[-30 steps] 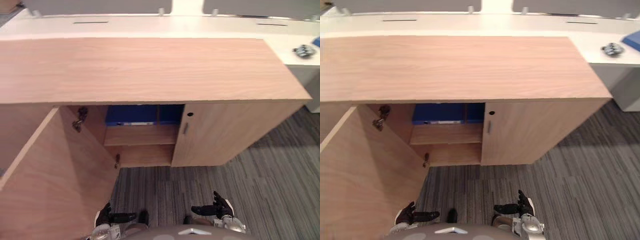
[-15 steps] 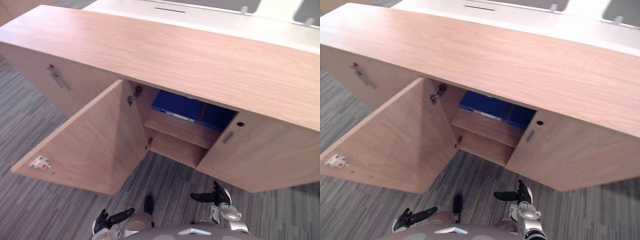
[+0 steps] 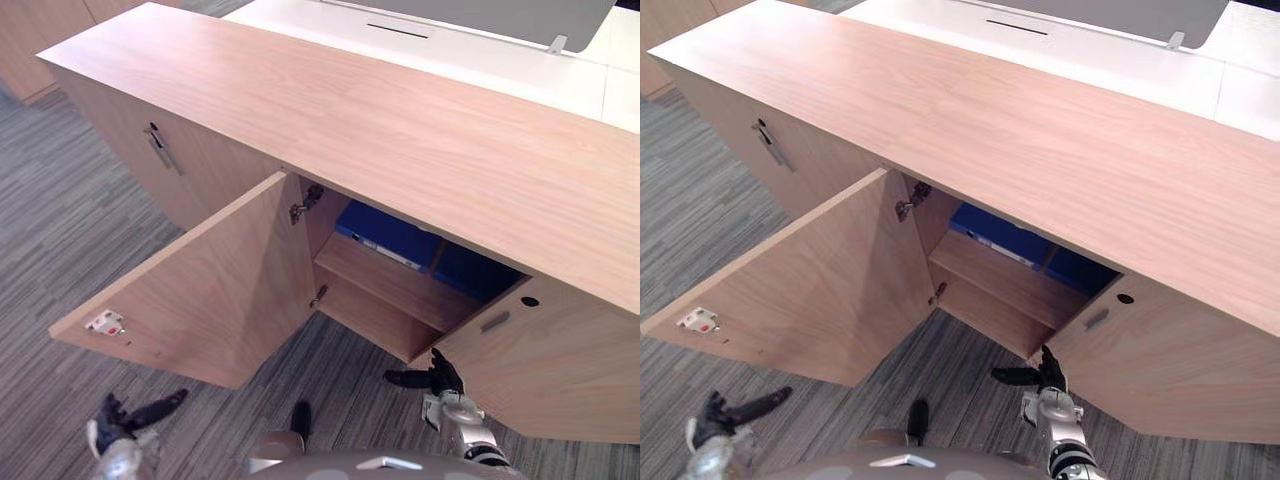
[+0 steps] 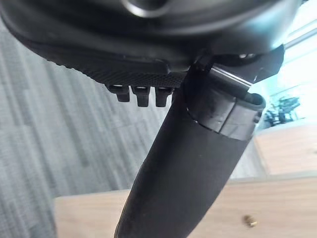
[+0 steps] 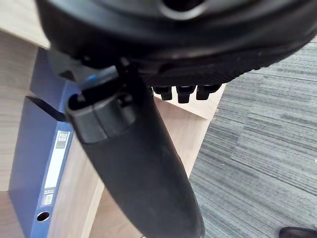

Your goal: Walk over to the cabinet, pick up the folder, carry it to the office cabinet, place the folder inside the office cabinet, then close the office cabinet door

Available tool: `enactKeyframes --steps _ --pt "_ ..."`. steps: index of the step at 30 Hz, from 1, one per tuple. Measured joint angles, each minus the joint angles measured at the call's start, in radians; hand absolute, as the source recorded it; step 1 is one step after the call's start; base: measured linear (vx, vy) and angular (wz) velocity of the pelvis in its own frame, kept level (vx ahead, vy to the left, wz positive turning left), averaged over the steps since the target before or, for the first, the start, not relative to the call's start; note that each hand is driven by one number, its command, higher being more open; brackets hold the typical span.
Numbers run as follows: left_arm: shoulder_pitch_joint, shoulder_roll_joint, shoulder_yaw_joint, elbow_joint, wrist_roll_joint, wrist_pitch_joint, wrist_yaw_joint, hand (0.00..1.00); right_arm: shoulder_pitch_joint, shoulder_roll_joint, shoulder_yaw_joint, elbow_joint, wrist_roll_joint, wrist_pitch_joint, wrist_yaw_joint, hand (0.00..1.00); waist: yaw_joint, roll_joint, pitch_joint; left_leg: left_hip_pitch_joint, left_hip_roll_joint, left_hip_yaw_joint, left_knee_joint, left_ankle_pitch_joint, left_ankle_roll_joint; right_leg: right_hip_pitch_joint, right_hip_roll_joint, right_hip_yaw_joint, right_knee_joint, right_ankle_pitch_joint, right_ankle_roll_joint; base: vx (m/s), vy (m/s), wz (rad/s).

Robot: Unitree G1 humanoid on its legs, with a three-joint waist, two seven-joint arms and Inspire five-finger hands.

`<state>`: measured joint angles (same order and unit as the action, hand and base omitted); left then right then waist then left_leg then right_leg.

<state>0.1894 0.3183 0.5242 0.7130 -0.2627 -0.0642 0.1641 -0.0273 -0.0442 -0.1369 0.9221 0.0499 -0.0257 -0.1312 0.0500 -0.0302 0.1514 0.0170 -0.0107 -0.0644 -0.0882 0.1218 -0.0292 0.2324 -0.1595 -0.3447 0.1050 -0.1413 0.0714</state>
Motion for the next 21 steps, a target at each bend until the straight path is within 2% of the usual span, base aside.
enactKeyframes --steps 5,9,11,12,13,16,21 --pt "-0.019 0.062 -0.012 -0.079 0.033 -0.009 -0.002 1.0 0.027 -0.007 0.002 0.017 0.0 0.0 0.0 1.0 -0.003 0.01 0.003 0.001 0.008 0.011 -0.006 -0.008 -0.009 -0.006 0.009 0.031 -0.014 0.015 -0.003 -0.05 0.041 -0.15" --pt "-0.02 0.062 -0.02 -0.113 0.031 -0.014 0.0 1.0 0.071 -0.007 0.003 0.018 0.0 0.004 0.001 1.0 -0.003 0.017 0.006 0.002 0.008 0.035 -0.007 -0.012 -0.01 -0.013 0.007 0.057 -0.028 0.009 0.0 -0.12 0.036 -0.25" --pt "-0.018 0.062 -0.037 -0.157 0.031 -0.016 0.001 1.0 0.092 -0.007 0.003 0.018 0.0 0.005 0.002 1.0 -0.001 0.01 0.004 -0.002 0.002 0.041 -0.007 -0.007 -0.008 -0.014 0.001 0.072 -0.037 -0.018 -0.006 -0.13 0.009 -0.11" --pt "-0.018 0.06 -0.048 -0.177 0.031 -0.019 0.001 1.0 0.095 -0.009 0.002 0.019 0.0 0.007 0.003 1.0 -0.003 0.007 0.005 -0.005 -0.004 0.048 -0.007 -0.001 -0.009 -0.019 -0.007 0.085 -0.044 -0.044 0.017 -0.15 0.0 -0.08" --pt "-0.016 0.056 -0.069 -0.187 0.03 -0.022 -0.001 1.0 0.102 -0.016 0.002 0.02 0.0 0.008 0.006 1.0 -0.009 0.019 0.003 -0.004 0.0 0.047 -0.007 0.006 -0.01 -0.02 0.001 0.087 -0.039 -0.046 0.017 -0.17 -0.007 -0.07" --pt "-0.005 0.041 -0.09 -0.244 0.03 -0.028 -0.01 1.0 0.127 -0.025 0.0 0.032 0.0 0.013 0.015 1.0 -0.01 0.033 -0.003 -0.003 0.02 0.048 -0.007 0.01 -0.018 -0.02 0.022 0.1 -0.043 -0.051 0.017 -0.09 -0.023 -0.02" --pt "0.027 0.014 -0.091 -0.252 0.014 -0.039 -0.01 1.0 0.146 -0.037 -0.002 0.035 0.0 0.021 0.018 1.0 -0.008 0.029 -0.006 -0.004 0.027 0.049 -0.007 0.009 -0.033 -0.019 0.028 0.104 -0.048 -0.047 0.013 0.04 -0.031 -0.01"
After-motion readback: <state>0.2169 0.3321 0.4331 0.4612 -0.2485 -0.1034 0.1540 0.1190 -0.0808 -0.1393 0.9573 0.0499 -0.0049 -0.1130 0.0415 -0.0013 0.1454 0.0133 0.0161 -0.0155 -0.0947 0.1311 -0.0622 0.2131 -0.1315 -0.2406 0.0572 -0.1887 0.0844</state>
